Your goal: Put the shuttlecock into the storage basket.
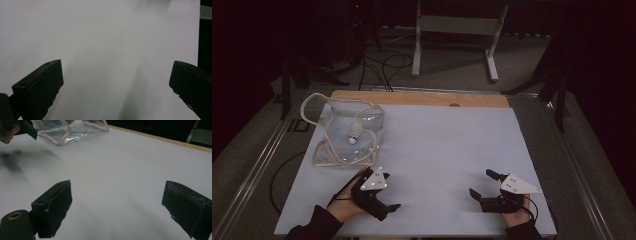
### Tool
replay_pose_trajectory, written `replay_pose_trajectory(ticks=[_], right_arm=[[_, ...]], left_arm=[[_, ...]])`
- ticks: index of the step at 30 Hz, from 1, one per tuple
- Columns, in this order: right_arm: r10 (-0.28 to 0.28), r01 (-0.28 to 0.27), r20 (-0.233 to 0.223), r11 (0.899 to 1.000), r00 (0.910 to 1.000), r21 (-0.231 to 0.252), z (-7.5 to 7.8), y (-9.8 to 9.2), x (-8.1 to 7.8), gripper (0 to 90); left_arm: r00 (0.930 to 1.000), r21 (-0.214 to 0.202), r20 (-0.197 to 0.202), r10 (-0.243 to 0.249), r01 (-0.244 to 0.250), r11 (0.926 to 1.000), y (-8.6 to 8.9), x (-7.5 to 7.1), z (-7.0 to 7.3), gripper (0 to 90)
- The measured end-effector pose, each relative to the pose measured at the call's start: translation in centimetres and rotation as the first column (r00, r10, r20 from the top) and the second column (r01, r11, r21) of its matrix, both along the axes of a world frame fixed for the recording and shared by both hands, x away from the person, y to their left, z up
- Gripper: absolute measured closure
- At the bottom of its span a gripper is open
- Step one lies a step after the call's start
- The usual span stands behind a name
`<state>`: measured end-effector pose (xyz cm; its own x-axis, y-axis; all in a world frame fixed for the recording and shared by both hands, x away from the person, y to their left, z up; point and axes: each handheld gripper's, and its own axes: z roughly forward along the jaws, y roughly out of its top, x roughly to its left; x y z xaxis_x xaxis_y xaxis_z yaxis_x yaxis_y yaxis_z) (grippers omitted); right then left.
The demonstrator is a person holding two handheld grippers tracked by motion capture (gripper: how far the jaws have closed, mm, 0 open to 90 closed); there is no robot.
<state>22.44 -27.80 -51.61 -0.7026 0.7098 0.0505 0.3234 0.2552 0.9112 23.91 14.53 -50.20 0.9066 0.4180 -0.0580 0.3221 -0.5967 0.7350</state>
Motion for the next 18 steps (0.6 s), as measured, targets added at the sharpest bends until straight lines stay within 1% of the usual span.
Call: replay_pose_trajectory(ticks=[2,7,8,9,14,18], right_arm=[[-0.001,0.001,-0.002,1.000,1.0000,0.001,0.0,0.0,0.0,9.1],[-0.001,0.001,-0.006,1.000,1.0000,0.001,0.0,0.1,0.0,9.1],[-0.001,0.001,-0.006,1.000,1.0000,0.001,0.0,0.1,0.0,9.1],[-0.001,0.001,-0.004,1.000,1.0000,-0.001,0.0,0.1,0.0,9.1],[-0.004,0.004,-0.004,1.000,1.0000,0.000,0.0,0.0,0.0,9.1],[-0.003,0.003,-0.004,1.000,1.0000,0.000,0.0,0.1,0.0,9.1]], left_arm=[[1.0000,-0.001,0.008,0.005,-0.005,1.0000,0.4,-0.2,-0.1,0.2],[0.9997,-0.001,-0.007,0.024,-0.024,0.9997,1.3,-0.5,-0.5,0.2],[0.9995,0.000,0.000,0.033,-0.033,0.9995,1.5,-0.6,-0.6,0.2],[0.9991,-0.009,-0.010,0.040,-0.040,0.9991,1.8,-0.7,-0.7,0.2],[0.9970,-0.010,-0.022,0.075,-0.075,0.9971,2.8,-0.8,-1.1,0.2],[0.9945,-0.024,-0.032,0.100,-0.101,0.9946,3.6,-1.0,-1.4,0.2]])
